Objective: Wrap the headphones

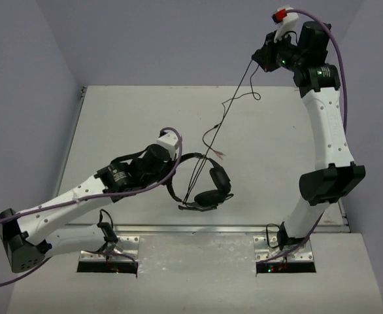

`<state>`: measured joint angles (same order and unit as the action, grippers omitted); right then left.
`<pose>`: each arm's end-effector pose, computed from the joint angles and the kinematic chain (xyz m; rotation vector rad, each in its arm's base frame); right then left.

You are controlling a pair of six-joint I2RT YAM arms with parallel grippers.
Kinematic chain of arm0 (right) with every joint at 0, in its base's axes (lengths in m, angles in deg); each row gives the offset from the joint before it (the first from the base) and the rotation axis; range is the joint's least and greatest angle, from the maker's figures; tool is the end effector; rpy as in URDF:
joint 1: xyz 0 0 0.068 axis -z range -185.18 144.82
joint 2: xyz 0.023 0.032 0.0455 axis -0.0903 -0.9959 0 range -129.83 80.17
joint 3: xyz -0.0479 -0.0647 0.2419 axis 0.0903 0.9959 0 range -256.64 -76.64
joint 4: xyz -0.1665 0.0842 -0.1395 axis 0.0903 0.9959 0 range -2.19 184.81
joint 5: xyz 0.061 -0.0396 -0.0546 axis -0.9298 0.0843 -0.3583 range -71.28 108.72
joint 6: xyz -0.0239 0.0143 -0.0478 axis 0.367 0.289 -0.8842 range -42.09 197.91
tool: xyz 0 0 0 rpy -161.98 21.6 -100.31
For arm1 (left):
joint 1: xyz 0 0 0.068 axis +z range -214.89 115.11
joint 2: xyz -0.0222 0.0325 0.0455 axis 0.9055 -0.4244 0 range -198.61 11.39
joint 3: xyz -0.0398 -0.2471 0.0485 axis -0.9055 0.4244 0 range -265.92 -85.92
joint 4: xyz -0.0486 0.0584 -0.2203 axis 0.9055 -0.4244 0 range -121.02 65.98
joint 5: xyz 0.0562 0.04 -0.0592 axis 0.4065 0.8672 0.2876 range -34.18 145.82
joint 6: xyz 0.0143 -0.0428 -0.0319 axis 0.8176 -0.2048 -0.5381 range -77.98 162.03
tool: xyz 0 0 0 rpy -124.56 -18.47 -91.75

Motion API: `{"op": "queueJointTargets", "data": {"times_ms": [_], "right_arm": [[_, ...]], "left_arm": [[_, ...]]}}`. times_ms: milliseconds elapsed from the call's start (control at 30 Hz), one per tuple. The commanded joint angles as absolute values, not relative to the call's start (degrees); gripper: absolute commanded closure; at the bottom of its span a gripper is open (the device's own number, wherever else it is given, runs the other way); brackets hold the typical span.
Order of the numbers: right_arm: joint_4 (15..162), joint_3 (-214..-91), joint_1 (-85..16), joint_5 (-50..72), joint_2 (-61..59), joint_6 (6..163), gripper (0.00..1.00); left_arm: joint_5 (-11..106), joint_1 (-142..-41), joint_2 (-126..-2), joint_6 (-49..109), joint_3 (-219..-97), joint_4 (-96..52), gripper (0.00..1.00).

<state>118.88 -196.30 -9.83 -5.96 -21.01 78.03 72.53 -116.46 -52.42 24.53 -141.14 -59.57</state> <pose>0.3551 0.0447 0.4555 -0.3788 1.7512 0.4447 0.1400 -0.1591 0.2845 0.5401 2.2527 -0.2749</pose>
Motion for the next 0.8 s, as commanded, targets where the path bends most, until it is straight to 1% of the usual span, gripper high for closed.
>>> {"op": "queueJointTargets", "data": {"times_ms": [0, 133, 233, 333, 367, 400, 433, 467, 500, 567, 600, 633, 667, 700, 767], "right_arm": [[109.08, -197.32, -7.82, -6.76, -21.06, 81.94, 0.99], [109.26, -196.88, -7.82, -6.77, -24.24, 82.83, 0.99], [109.17, -195.74, -7.91, -6.85, -26.08, 82.91, 0.99], [109.69, -194.60, -8.69, -6.42, -27.75, 82.65, 0.99], [109.96, -194.25, -9.92, -5.72, -28.02, 81.61, 0.99], [110.14, -192.24, -10.71, -4.93, -28.11, 81.16, 0.99], [109.27, -189.96, -11.59, -4.57, -27.24, 80.64, 0.99], [107.78, -187.06, -13.16, -4.05, -26.27, 81.07, 0.99], [102.54, -179.38, -13.79, -4.13, -25.04, 82.03, 0.99], [97.42, -172.30, -15.45, -5.87, -21.71, 85.97, 0.99], [93.65, -166.79, -16.34, -5.89, -20.91, 86.34, 0.99], [91.96, -164.38, -17.48, -5.45, -20.29, 86.52, 0.99], [90.64, -162.53, -20.10, -4.49, -19.50, 86.43, 0.99], [88.80, -159.90, -21.34, -4.13, -19.32, 86.26, 0.99], [85.29, -157.34, -24.86, -5.61, -18.27, 87.83, 0.99]], "left_arm": [[68.30, -117.09, -46.62, 25.76, -144.09, -69.02, 1.00], [63.91, -117.18, -44.07, 26.82, -148.14, -70.78, 1.00], [64.08, -117.18, -41.79, 27.61, -151.13, -72.27, 1.00], [61.98, -117.18, -41.08, 28.31, -155.60, -72.89, 1.00], [62.23, -117.18, -41.17, 28.40, -158.84, -72.98, 1.00], [63.36, -117.18, -41.26, 28.23, -160.87, -73.15, 1.00], [67.81, -117.18, -41.43, 27.70, -163.15, -73.15, 1.00], [69.69, -117.18, -41.69, 26.65, -165.52, -72.89, 1.00], [73.27, -117.10, -41.96, 25.95, -170.68, -72.54, 1.00], [76.28, -117.09, -42.75, 24.45, -176.07, -69.91, 1.00], [78.30, -117.09, -43.45, 23.66, -182.01, -69.03, 1.00], [82.67, -117.09, -45.37, 22.87, -185.03, -67.63, 1.00], [84.54, -117.09, -46.43, 21.91, -187.93, -66.83, 1.00], [88.91, -117.01, -49.05, 21.03, -193.18, -66.04, 1.00], [90.53, -117.09, -51.79, 19.35, -197.87, -63.50, 1.00]]}}
